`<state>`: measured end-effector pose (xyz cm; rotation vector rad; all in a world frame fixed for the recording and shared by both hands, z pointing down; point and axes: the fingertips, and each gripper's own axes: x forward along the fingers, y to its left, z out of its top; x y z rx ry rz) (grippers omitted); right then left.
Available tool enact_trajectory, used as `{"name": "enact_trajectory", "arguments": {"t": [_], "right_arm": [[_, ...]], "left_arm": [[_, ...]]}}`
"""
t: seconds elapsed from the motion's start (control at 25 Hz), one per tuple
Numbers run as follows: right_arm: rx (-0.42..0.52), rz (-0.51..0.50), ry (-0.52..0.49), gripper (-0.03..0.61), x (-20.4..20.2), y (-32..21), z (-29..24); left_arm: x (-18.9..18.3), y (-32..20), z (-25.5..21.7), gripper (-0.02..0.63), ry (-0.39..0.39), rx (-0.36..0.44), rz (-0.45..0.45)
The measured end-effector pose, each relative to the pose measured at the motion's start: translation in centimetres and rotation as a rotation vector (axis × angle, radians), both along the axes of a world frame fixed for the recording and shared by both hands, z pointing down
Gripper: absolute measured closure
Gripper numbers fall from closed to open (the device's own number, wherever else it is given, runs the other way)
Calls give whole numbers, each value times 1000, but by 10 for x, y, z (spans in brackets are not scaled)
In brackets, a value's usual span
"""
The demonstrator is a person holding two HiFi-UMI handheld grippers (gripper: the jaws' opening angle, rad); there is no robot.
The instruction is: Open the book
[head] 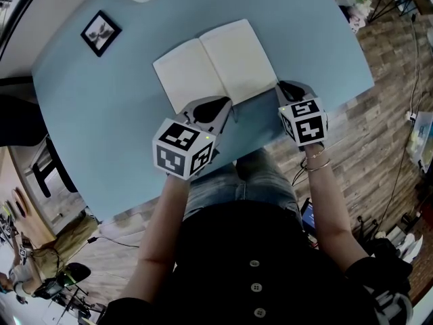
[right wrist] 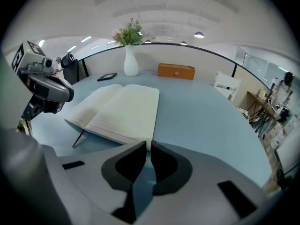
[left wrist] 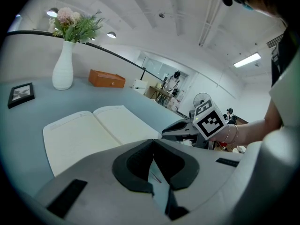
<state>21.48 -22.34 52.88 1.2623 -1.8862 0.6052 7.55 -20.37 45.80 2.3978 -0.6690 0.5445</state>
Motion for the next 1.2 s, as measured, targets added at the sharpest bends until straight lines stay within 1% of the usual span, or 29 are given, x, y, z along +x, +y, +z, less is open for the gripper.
{"name": "enact_trajectory", "arguments": {"t": [0.28,0.48,0.64,0.96,1.08,1.2], "right_arm": [[33,-16,24,532,-3,0,-12],[82,-12,7,531,-7,-3,-27],[133,-20,-23,531,-20,-9,-42],[204,-83,-92,514,-54,-17,-74],[212,-124,-111,514,-69,-17,-83],[212,-170,-121,520,-82,-17,-88]], "left_arm": [[-6,3,-1,601,-2,6,-11],[-8,5,-2,601,25,-9,-34],[-14,4,-4,601,27,1,-58],[-33,-1,-18,601,46,33,-116],[-39,-5,-26,601,52,56,-135],[-44,-10,-32,601,46,80,-129]]}}
